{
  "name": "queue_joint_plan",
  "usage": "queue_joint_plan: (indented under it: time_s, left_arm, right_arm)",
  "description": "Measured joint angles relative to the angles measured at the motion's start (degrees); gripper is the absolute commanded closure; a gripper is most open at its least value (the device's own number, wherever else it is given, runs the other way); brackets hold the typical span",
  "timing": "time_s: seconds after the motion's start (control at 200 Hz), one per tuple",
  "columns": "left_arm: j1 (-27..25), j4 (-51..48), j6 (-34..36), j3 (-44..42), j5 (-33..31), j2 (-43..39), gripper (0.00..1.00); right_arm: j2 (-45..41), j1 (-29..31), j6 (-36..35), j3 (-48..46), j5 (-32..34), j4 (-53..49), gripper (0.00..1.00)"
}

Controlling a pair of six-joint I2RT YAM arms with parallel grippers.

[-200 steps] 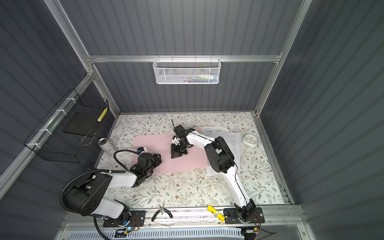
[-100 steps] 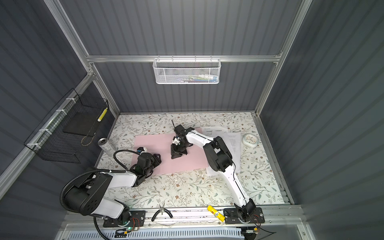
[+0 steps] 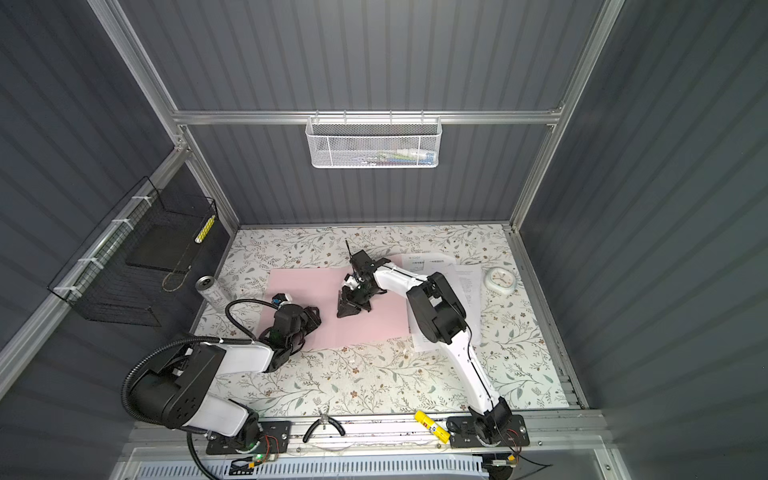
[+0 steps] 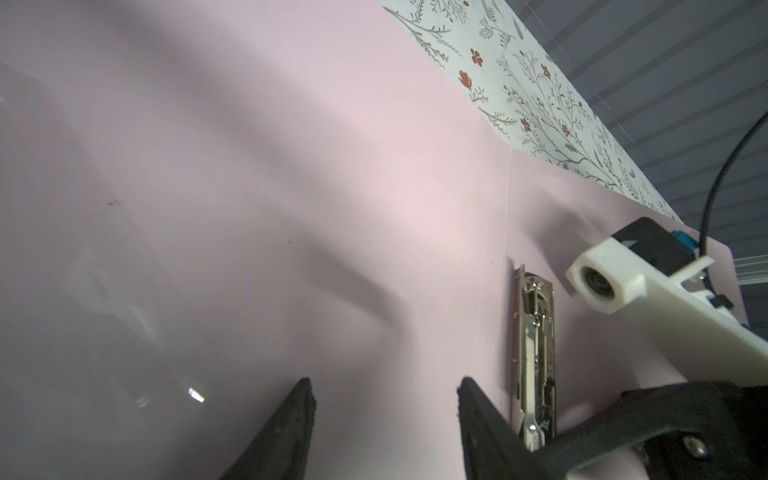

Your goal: Put the files into the folder

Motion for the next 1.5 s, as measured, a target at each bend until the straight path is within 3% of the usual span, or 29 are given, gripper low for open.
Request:
queue_joint_plan:
  time_s: [0.08, 0.345, 0.625, 0.786, 0.846, 0.876, 0.986, 1.086, 1.311, 1.501]
  left_arm:
    - [0.0, -0.3, 0.0, 0.0, 0.0, -0.2, 0.42]
    - [0.0, -7.3, 0.9, 0.5, 1.7, -4.5, 0.36]
    - [0.0, -22.3, 5.5, 6.3, 3.3, -7.5, 0.31]
    - [0.0, -25.5, 10.2, 11.7, 3.7, -7.5, 0.27]
    - [0.0, -25.6, 11.8, 13.4, 3.8, -7.2, 0.21]
    - [0.0, -25.6, 12.4, 14.3, 3.9, -7.0, 0.19]
    - [0.0, -25.5, 13.8, 18.4, 5.6, -4.3, 0.19]
    - [-0.1, -25.6, 14.8, 23.4, 9.7, 0.1, 0.19]
    - [-3.7, -26.8, 18.1, 30.8, 13.1, 7.0, 0.21]
    - [-7.5, -28.7, 21.3, 39.9, 14.0, 11.7, 0.21]
  right_arm:
    - [-0.3, -0.2, 0.5, -0.6, -0.4, 0.8, 0.81]
    - [-4.5, -0.6, -1.3, -1.0, 3.3, -1.0, 0.56]
    - [-14.8, -3.4, -4.6, -4.1, 9.2, -3.2, 0.48]
    - [-24.0, -7.1, -6.7, -10.3, 16.9, -1.9, 0.50]
    - [-27.5, -8.6, -7.4, -13.0, 20.1, -1.4, 0.51]
    - [-29.4, -9.6, -7.7, -14.5, 21.8, -1.1, 0.49]
    - [-34.5, -13.5, -9.2, -18.0, 26.2, -0.7, 0.30]
    - [-38.0, -19.1, -10.4, -20.3, 28.2, -0.4, 0.24]
    - [-45.2, -34.4, -10.9, -31.1, 32.1, 1.1, 0.23]
    - [-45.9, -41.0, -12.4, -36.8, 34.3, 1.1, 0.25]
